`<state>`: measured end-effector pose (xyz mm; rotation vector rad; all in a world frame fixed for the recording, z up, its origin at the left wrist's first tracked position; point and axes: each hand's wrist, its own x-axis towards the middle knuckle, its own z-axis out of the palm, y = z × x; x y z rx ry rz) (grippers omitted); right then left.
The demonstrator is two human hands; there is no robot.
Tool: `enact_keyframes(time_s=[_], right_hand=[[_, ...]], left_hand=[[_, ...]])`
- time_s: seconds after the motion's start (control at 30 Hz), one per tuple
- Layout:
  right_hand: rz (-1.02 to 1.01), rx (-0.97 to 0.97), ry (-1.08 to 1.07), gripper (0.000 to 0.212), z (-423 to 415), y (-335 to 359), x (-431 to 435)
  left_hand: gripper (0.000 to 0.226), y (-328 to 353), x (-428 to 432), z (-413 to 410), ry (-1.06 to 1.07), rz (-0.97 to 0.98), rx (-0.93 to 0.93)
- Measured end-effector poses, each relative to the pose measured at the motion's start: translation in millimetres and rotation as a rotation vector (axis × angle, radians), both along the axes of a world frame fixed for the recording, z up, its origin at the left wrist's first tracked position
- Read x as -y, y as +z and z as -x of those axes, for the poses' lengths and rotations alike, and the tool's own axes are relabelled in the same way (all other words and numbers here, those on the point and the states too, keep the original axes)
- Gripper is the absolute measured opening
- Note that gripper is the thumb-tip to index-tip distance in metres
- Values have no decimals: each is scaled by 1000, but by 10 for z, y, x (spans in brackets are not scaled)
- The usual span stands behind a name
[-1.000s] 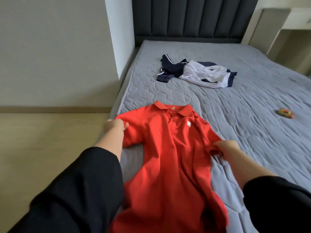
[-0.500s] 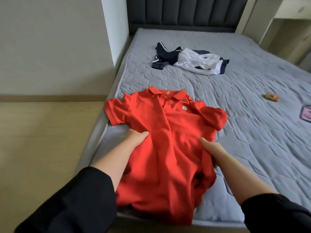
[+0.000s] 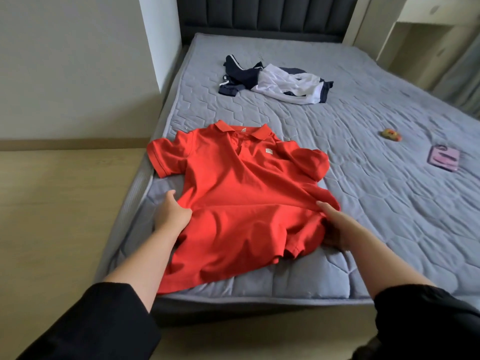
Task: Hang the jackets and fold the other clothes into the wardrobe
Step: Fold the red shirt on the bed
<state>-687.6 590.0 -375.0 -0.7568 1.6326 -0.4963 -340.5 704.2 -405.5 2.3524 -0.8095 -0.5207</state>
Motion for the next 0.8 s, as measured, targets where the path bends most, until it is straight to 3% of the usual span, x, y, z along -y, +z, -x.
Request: enact_keyframes(time_s=[0.1, 0.13, 0.23, 0.3, 0.47, 0.63, 0.73, 0.8], right_hand=[[-31, -30, 182, 24, -116, 92, -103], [64, -149, 169, 31, -141, 78, -107], [574, -812, 208, 66, -314, 69, -74], [754, -952, 335, 73, -533, 65, 12], [907, -1035, 577, 66, -1204, 48, 555], [1028, -754, 667, 40, -1693, 20, 1203], [1071, -702, 613, 31, -1855, 63, 1575], [1061, -697, 576, 33, -1887, 73, 1843]], left_hand=[[76, 79, 16, 74, -43, -35, 52], [79, 108, 22, 107, -78, -48, 135], [78, 180, 114, 200, -214, -63, 446], [70, 199, 270, 219, -298, -24, 550], [50, 276, 919, 112, -457, 88, 589], [29, 308, 1608, -146, -456, 193, 181], [31, 326, 1955, -371, -321, 281, 83], [37, 358, 2189, -497, -223, 355, -78]])
